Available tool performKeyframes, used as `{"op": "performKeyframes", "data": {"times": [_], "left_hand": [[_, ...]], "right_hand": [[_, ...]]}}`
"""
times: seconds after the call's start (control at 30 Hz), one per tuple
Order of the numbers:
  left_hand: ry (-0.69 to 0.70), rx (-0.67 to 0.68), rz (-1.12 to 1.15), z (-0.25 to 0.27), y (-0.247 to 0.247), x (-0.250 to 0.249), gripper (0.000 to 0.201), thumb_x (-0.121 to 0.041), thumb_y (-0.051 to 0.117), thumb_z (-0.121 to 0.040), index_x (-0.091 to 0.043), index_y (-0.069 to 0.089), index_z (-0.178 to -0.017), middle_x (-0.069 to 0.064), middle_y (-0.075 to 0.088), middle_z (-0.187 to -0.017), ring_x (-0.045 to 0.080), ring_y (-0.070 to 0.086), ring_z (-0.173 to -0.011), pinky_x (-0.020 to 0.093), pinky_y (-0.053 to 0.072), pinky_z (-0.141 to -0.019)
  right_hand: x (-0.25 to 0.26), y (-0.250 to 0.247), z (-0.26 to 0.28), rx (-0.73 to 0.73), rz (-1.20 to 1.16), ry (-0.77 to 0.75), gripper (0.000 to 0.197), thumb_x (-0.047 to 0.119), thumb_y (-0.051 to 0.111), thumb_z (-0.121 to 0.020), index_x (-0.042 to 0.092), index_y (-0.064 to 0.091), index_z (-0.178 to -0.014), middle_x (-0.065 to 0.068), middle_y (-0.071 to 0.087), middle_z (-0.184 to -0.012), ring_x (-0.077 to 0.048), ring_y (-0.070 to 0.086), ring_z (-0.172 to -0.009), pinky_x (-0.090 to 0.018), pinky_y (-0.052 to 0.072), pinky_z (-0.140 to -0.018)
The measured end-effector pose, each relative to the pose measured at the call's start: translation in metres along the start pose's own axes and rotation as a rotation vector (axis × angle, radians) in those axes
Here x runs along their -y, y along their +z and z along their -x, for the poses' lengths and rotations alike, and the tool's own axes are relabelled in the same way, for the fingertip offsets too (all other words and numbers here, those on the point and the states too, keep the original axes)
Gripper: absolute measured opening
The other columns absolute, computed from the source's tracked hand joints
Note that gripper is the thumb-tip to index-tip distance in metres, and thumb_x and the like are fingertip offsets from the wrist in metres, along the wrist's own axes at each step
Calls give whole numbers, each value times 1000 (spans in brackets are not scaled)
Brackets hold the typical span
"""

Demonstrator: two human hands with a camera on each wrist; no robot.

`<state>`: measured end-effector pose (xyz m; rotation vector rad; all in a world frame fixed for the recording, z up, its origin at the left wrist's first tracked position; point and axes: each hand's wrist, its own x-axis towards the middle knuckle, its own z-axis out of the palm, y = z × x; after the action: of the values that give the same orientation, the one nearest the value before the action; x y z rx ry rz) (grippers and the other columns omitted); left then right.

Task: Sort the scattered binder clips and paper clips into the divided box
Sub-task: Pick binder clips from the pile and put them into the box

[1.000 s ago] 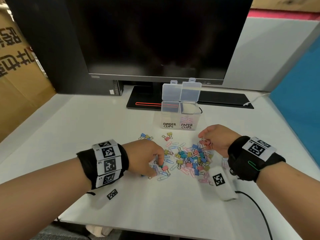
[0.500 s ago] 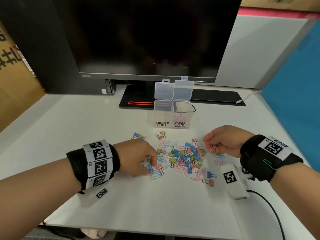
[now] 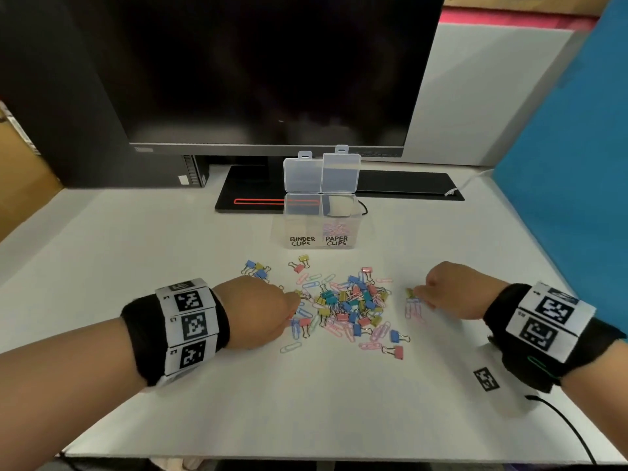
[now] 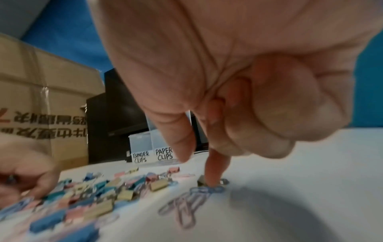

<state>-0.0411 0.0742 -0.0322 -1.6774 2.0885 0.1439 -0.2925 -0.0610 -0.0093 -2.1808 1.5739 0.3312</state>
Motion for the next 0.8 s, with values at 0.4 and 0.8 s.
{"op": "performKeyframes", "data": {"times": [0.4, 0.8], "left_hand": [[-181, -58, 1014, -5, -11, 25, 27, -23, 36, -100, -18, 42, -74, -4, 43, -68, 11, 36, -59, 24, 39, -56], [-196, 133, 2213, -9, -7, 39, 16, -6, 30, -88, -11, 41, -77, 10, 48, -62, 11, 33, -39, 15, 24, -31]], "right_hand": [[36, 16, 9, 103, 292, -100, 22, 23, 39, -97, 8, 47, -83, 0, 46, -73, -17, 48, -75, -20, 33, -53], [42, 16, 8, 149, 385, -168, 30, 20, 34, -99, 10, 55, -80, 0, 54, -79, -18, 51, -81, -21, 39, -65]]}}
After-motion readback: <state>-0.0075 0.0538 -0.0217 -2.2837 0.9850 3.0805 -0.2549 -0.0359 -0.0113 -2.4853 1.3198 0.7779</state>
